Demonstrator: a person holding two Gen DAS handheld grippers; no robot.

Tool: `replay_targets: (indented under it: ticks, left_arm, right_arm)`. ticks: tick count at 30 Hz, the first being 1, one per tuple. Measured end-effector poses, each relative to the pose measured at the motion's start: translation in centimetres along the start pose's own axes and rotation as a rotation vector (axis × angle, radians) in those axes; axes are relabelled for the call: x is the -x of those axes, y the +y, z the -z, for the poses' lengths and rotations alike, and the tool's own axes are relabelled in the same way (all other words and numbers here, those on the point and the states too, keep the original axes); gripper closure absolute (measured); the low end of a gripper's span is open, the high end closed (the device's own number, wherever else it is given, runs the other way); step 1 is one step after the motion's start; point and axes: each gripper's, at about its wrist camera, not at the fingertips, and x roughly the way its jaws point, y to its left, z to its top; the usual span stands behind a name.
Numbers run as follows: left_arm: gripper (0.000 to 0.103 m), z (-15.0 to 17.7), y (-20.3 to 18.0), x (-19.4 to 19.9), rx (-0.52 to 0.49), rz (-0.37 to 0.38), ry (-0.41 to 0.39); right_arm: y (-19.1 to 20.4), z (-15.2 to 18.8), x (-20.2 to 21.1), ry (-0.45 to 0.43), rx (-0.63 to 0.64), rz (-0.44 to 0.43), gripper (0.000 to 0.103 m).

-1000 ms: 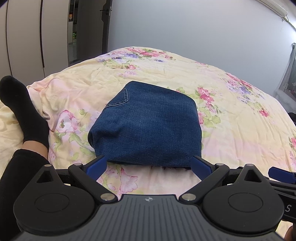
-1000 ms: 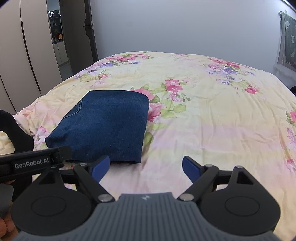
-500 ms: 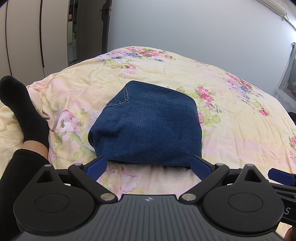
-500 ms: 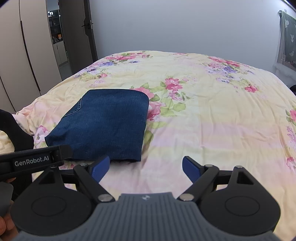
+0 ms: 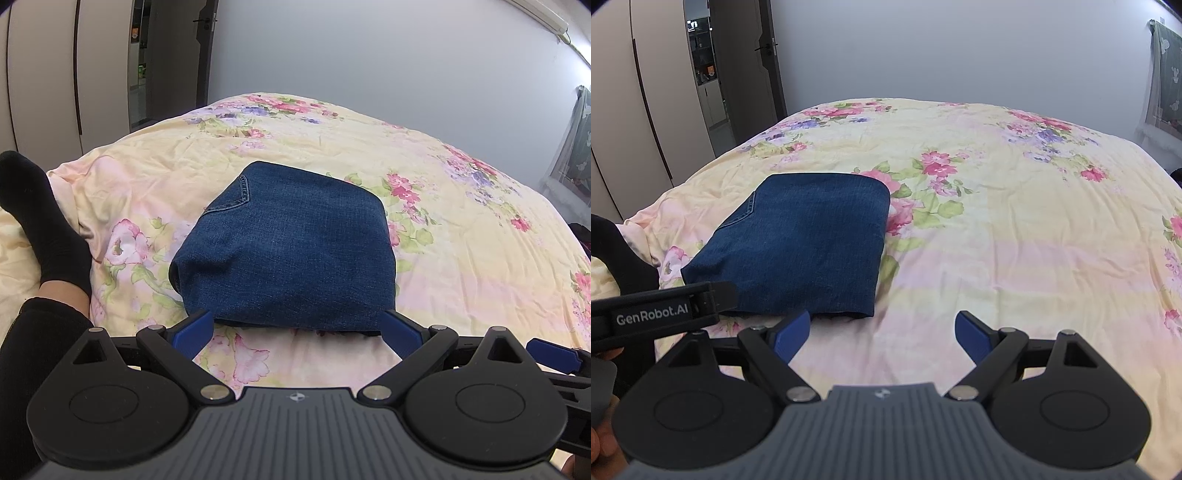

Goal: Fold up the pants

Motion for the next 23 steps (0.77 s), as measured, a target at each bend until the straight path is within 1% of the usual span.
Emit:
replay_targets:
  ticks: [9,23]
  left_arm:
    - [0.0,0.0,0.02,0.0,-0.003,0.0,-0.001]
    - [0.0,0.16,-0.18,0.51,-0.017,0.013,-0.032]
  right_arm:
    - [-0.09,-0.04,0.05,0.0,-0.001,0.0,0.021]
    - [-0.15,-0.04,0.08,0.0,-0.001,0.0,0.021]
